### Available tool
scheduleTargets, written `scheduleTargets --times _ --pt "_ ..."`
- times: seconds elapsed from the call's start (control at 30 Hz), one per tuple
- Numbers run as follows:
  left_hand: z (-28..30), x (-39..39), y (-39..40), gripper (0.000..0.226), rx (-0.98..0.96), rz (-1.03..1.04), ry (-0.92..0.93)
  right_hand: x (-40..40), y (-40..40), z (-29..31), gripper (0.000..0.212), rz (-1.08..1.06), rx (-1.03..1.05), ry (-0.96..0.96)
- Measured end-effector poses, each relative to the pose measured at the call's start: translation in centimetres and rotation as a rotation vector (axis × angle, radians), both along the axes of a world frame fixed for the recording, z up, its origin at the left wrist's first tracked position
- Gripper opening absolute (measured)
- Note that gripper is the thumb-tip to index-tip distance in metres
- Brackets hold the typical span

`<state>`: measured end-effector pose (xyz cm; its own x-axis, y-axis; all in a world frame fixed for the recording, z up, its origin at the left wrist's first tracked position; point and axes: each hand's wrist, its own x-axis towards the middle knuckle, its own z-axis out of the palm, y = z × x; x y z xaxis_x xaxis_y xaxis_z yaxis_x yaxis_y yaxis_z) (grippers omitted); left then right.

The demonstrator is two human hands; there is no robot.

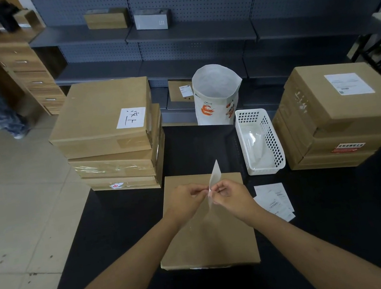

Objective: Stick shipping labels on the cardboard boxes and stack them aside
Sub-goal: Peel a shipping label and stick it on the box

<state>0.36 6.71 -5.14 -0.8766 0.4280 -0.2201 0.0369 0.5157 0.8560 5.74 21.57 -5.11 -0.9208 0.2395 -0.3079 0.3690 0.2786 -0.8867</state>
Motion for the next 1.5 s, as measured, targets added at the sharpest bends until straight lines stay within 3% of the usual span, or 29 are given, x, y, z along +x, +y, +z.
scheduleTargets --times 0.7,0.93,1.5 --pt "0.7 -0.5 0.0 0.025 -0.05 0.012 0.088 -1.0 -0.1 -0.6 0.014 0.012 -0.041 0.001" --pt "0.6 -0.5 -0.2 0.012 -0.042 0.093 0.153 -1.0 -0.8 -0.6 0.013 0.058 -0.074 0.046" --pt "0.9 -0.2 -0.5 0.013 -0.018 0.061 0.191 -1.3 -1.3 -0.5 0.014 0.014 -0.04 0.053"
